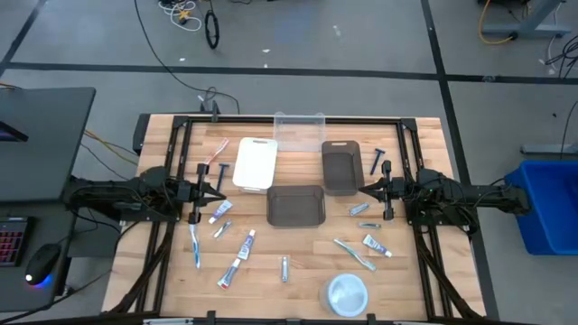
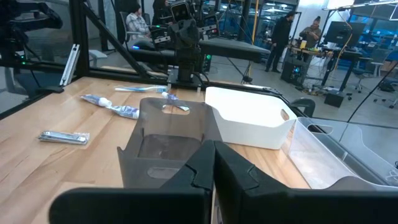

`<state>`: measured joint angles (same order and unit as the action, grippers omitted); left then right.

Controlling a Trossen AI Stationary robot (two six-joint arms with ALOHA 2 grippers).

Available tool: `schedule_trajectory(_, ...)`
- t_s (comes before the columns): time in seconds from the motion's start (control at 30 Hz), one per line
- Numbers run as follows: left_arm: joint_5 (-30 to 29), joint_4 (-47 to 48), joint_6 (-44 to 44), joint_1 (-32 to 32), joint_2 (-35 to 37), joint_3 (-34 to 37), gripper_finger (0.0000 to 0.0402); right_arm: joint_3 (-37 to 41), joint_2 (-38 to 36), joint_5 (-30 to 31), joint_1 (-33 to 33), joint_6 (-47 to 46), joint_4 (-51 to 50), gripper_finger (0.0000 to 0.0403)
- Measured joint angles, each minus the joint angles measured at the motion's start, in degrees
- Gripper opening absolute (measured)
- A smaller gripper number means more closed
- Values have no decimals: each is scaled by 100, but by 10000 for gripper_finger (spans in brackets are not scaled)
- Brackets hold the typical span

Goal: Pick & Place Travel size toiletries

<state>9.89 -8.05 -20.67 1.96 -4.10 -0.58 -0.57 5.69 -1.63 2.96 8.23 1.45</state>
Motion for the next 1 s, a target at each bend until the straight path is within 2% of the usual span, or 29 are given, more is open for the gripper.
schedule_trajectory(0.27, -2, 2, -90, 0, 0, 0, 22, 1, 0, -2, 0, 0, 0, 14)
schedule_trajectory(0.63, -8, 0, -793, 2, -2, 0, 22, -1, 1, -1, 0, 0, 0, 14)
schedule_trajectory(0.73, -8, -51, -650, 0, -2, 0, 22, 1, 2, -2, 0, 0, -2, 14)
schedule_trajectory(1.0, 327, -351, 532, 0, -2, 0, 22, 0, 0, 0, 0, 0, -1, 14)
